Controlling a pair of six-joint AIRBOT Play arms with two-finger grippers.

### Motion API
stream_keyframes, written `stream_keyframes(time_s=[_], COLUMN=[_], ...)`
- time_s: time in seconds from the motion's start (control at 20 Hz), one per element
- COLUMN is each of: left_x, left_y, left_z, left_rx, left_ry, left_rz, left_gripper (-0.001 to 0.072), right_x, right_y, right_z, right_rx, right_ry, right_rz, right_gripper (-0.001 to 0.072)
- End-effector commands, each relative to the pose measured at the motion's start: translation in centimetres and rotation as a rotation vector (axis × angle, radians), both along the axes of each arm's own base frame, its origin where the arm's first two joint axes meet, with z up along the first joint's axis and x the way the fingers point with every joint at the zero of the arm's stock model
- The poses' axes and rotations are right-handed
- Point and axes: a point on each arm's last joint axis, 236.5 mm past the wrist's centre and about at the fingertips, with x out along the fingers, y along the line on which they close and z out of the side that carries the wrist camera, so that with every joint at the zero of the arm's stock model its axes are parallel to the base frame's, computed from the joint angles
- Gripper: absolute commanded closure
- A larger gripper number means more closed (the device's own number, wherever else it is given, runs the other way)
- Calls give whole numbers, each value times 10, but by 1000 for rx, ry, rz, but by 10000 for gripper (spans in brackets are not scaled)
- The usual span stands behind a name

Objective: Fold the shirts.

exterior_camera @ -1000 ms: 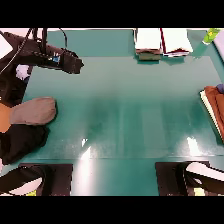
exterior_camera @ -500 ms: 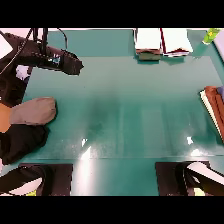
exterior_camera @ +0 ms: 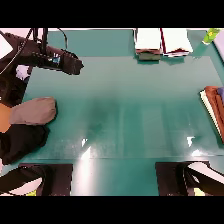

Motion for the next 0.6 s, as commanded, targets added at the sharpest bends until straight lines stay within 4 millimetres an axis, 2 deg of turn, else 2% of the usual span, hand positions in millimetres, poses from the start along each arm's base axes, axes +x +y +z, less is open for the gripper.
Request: stream_keyframes(time_s=[0.0, 0.05, 0.15, 0.2, 0.3, 0.35, 0.4, 0.5, 0.55], left_x=[1, 1, 2, 3, 6, 7, 6, 6, 6], left_y=[-1, -1, -1, -1, -1, -1, -1, -1, -1], left_z=[1, 1, 2, 3, 6, 6, 6, 6, 6], left_rx=[-4, -3, -5, -7, -15, -15, -15, -15, -15], left_ry=[-6, -6, -10, -15, -33, -33, -33, -33, -33], left_rz=[1, 1, 3, 4, 11, 11, 11, 11, 10], left_gripper=[675, 675, 675, 675, 675, 675, 675, 675, 675], right_x=[94, 119, 165, 183, 205, 209, 211, 209, 205], right_y=[64, 95, 171, 215, 300, 338, 377, 443, 467], right_z=[24, 21, 10, 4, -9, -15, -19, -20, -19], right_rx=[55, 72, 113, 129, 149, 150, 152, 144, 125], right_ry=[-168, -159, -135, -123, -102, -89, -86, -93, -94], right_rz=[228, 323, 534, 647, 853, 944, 1034, 1189, 1251], right_gripper=[22, 23, 41, 44, 45, 45, 79, 351, 469])
